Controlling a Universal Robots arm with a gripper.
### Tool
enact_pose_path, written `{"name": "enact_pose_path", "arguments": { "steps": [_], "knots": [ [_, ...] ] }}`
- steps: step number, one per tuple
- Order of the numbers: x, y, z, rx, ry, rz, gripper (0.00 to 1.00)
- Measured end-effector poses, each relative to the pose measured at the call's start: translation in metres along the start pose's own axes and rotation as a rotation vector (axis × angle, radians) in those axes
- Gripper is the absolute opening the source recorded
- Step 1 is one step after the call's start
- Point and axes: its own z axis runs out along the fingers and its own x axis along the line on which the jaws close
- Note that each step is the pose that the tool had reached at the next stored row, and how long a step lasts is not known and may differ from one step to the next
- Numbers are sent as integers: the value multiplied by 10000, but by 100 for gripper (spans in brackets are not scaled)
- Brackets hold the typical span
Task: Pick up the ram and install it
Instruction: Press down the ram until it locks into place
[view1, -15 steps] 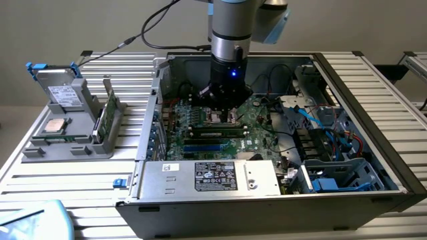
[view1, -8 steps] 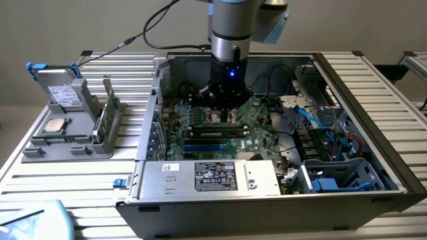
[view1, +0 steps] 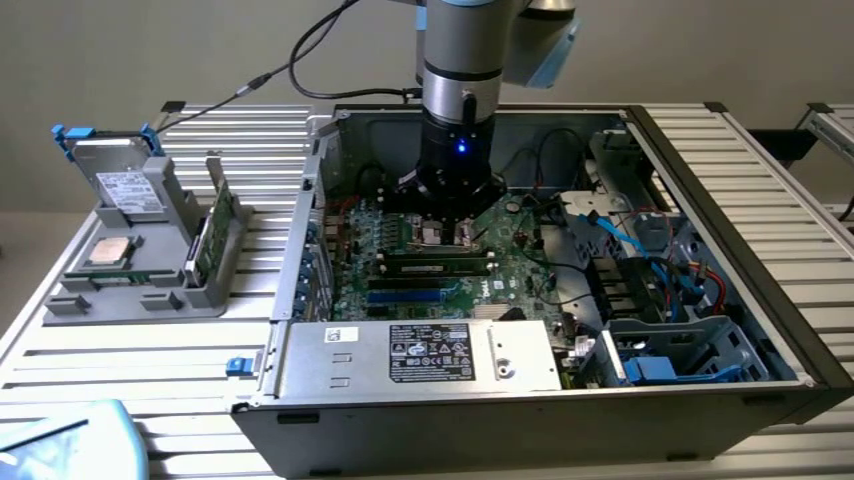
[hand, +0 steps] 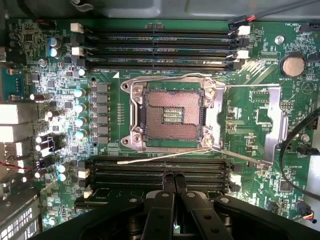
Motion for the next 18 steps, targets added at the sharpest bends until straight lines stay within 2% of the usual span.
{"name": "enact_pose_path", "arguments": {
  "steps": [4, 9, 11, 18],
  "knots": [
    [1, -83, -4, -71, -6, 0, 10],
    [7, -105, -52, -241, -39, 1, 10],
    [12, -112, -78, -290, -41, -2, 10],
    [87, -165, -92, -309, -42, -1, 10]
  ]
}}
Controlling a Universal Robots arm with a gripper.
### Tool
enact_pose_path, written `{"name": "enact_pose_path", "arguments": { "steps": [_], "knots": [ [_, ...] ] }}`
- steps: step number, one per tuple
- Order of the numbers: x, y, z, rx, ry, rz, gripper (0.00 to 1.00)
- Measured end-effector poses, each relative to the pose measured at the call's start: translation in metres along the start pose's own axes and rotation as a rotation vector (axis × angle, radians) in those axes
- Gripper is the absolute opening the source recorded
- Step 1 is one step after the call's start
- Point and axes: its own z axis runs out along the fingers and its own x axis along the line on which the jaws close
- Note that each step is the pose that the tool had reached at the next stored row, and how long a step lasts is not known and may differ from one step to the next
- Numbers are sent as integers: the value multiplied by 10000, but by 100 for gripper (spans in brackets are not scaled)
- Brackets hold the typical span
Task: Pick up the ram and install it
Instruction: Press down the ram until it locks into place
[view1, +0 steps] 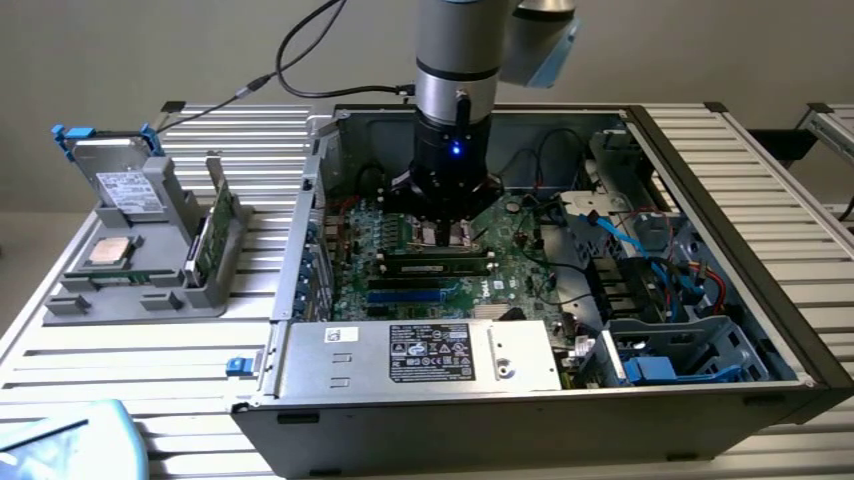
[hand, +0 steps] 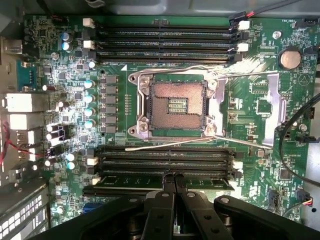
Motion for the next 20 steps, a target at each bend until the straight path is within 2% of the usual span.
{"name": "enact_pose_path", "arguments": {
  "steps": [4, 11, 20],
  "knots": [
    [45, -55, 0, 0, 0, -2, 10],
    [62, -254, 4, -7, 0, -1, 10],
    [62, -265, 4, -15, 0, -1, 10]
  ]
}}
